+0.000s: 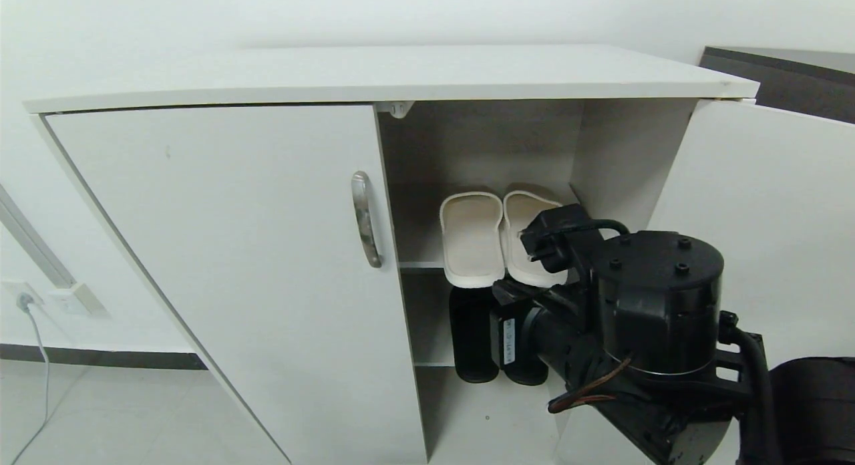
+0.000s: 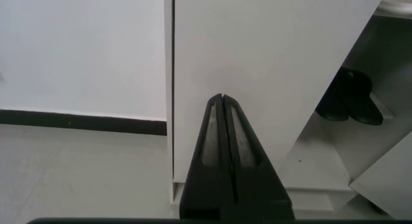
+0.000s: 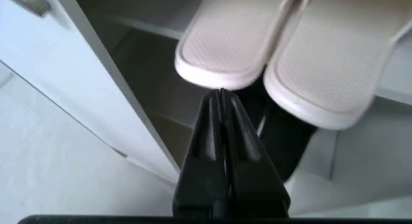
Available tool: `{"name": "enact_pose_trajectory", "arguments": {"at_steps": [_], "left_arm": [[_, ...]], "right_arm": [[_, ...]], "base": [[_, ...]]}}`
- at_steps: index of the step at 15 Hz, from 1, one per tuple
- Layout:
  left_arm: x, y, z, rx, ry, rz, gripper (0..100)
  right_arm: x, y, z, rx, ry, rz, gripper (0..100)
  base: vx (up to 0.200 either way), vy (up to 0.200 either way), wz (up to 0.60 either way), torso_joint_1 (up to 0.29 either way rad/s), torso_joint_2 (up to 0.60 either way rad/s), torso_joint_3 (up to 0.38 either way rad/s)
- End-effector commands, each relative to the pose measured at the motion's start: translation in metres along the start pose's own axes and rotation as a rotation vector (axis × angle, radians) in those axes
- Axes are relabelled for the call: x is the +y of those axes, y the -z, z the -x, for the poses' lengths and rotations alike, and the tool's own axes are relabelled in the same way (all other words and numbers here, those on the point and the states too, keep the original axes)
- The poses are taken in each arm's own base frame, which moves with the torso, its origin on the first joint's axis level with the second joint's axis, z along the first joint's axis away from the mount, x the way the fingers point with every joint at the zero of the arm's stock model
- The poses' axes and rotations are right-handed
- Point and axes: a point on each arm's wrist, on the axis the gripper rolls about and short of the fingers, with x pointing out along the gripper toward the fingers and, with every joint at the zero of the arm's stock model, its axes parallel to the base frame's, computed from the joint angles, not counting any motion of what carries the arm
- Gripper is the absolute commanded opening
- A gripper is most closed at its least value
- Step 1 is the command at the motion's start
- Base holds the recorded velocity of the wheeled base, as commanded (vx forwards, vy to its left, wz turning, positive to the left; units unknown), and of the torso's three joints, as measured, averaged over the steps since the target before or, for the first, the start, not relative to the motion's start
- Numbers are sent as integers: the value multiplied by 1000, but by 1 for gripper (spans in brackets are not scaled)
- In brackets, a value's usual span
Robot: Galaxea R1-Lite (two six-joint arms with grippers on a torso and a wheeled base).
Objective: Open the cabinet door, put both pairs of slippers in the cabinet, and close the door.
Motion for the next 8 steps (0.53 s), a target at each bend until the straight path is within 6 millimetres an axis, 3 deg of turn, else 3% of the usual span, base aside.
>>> {"name": "enact_pose_trajectory", "arguments": {"at_steps": [1, 3, 8], "left_arm": [[0, 0, 0, 1, -1, 0, 0], [0, 0, 0, 1, -1, 0, 0], [0, 0, 0, 1, -1, 2, 0]], "right_arm": [[2, 8, -5, 23, 2, 15, 0], [3, 10, -5, 29, 2, 19, 0], [2, 11, -5, 30, 4, 20, 0]], "base": [[0, 0, 0, 0, 0, 0], [0, 0, 0, 0, 0, 0], [-200, 0, 0, 4, 4, 3]]}}
